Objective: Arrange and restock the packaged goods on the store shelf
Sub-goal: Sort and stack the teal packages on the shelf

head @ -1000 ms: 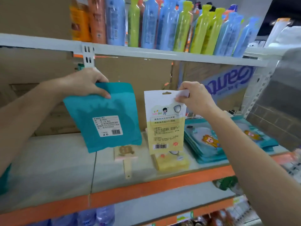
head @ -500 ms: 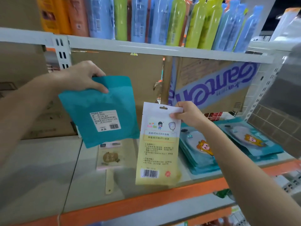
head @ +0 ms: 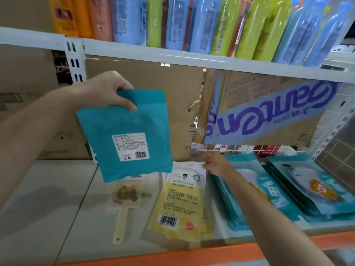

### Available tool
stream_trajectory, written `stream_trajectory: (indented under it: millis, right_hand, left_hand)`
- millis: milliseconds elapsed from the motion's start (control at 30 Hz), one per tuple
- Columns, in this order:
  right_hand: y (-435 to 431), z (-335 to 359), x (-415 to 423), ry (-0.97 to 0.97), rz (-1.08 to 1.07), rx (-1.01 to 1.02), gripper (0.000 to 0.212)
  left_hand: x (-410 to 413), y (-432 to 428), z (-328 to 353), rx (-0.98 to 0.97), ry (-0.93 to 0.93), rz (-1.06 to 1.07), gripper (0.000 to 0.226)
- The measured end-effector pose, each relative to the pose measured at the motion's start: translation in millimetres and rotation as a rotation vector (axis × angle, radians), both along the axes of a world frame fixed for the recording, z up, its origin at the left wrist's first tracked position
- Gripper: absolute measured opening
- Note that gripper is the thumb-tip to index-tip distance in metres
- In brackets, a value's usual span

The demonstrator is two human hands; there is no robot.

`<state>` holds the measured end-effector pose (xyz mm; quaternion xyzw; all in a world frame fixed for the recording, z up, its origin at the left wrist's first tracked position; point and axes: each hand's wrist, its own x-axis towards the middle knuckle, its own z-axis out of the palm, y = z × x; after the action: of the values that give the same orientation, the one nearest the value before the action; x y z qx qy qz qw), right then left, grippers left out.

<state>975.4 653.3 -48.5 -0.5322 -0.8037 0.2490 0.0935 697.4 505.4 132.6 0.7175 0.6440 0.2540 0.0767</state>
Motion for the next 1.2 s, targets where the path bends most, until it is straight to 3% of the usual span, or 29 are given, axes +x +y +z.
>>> stream_trajectory:
  millis: [67, 133, 300, 367, 500, 633, 833, 1200]
  right_hand:
    - [7, 2, 3, -0.084, 0.033, 0.031, 0.015]
    - [10, 12, 6, -0.043, 0.084, 0.053, 0.018]
    - [-14, 63, 3, 0.504, 0.229, -0.090, 0.042]
    - [-26, 79, -4, 0.591, 0.300, -0.116, 0.050]
    - [-44, 80, -18, 0.722, 0.350, -0.137, 0.039]
    - [-52, 70, -14, 0.825, 0.204, 0.047, 0.017]
    - [-44, 71, 15, 0.799, 0.101, 0.140, 0.016]
    - [26, 70, 133, 0.927, 0.134, -0.020, 0.019]
  left_hand:
    - [4, 4, 2, 0.003, -0.014, -0.008, 0.013]
    - [8, 7, 3, 0.005, -0.007, -0.024, 0.013]
    - [20, 17, 11, 0.036, 0.047, -0.061, 0.003]
    - [29, 23, 16, 0.073, 0.096, -0.092, 0.006]
    - [50, 33, 22, 0.099, 0.088, -0.198, 0.007]
    - [63, 44, 18, 0.109, 0.037, -0.254, 0.005]
    - [78, 59, 9, 0.103, -0.066, -0.266, 0.007]
    - [134, 107, -29, 0.184, -0.184, -0.178, 0.063]
